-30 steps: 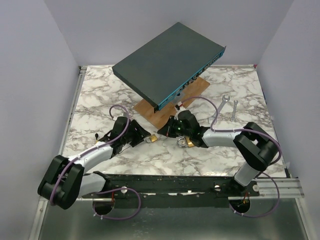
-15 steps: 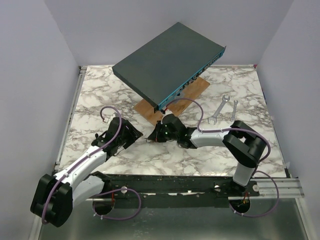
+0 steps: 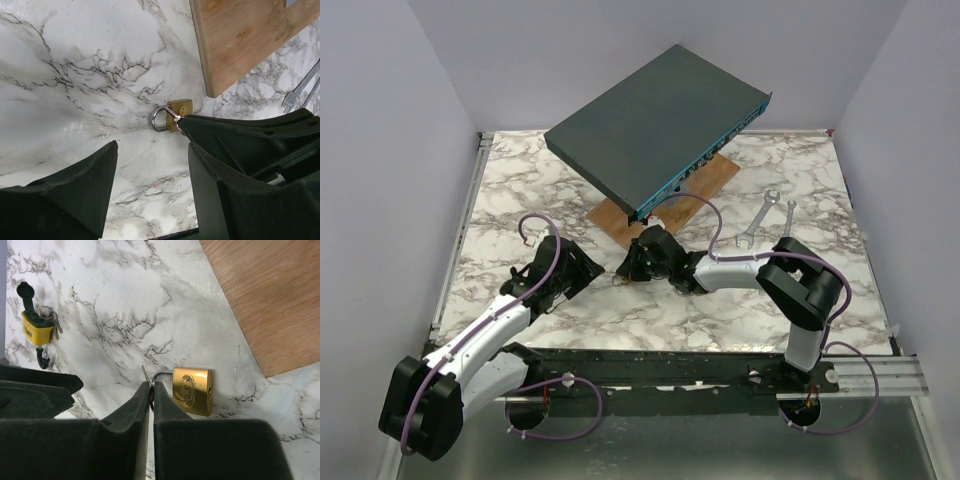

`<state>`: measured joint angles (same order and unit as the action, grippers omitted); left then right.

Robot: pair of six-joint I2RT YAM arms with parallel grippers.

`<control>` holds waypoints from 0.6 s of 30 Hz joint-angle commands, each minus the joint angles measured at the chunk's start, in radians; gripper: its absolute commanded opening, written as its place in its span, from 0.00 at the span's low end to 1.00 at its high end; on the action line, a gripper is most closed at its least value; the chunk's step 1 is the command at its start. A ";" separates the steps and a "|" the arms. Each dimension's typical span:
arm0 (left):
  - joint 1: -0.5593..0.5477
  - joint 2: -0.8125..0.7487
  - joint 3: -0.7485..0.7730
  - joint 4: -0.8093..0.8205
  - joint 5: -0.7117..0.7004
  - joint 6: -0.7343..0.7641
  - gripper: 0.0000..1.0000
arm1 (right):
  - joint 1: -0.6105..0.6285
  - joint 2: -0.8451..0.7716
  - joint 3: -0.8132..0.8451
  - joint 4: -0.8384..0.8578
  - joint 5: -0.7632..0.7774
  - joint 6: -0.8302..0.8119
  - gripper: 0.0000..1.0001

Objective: Lock with the key
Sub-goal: Place the key in the lock.

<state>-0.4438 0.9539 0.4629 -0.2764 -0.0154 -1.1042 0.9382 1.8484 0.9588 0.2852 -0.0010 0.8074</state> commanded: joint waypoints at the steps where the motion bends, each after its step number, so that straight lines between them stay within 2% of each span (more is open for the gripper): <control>1: 0.010 -0.016 0.025 -0.012 -0.014 0.015 0.58 | 0.011 0.009 0.018 -0.035 0.051 -0.022 0.12; 10: 0.014 -0.037 0.036 -0.037 -0.017 0.020 0.58 | 0.016 0.012 0.025 -0.028 0.031 -0.025 0.20; 13: 0.017 -0.054 0.045 -0.065 -0.032 0.018 0.58 | 0.016 -0.023 0.012 -0.034 0.048 -0.028 0.26; 18: 0.029 -0.136 0.080 -0.221 -0.152 -0.017 0.60 | 0.016 -0.129 -0.039 -0.040 0.081 -0.038 0.36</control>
<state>-0.4316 0.8928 0.4927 -0.3504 -0.0406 -1.1007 0.9440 1.8206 0.9535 0.2550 0.0216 0.7898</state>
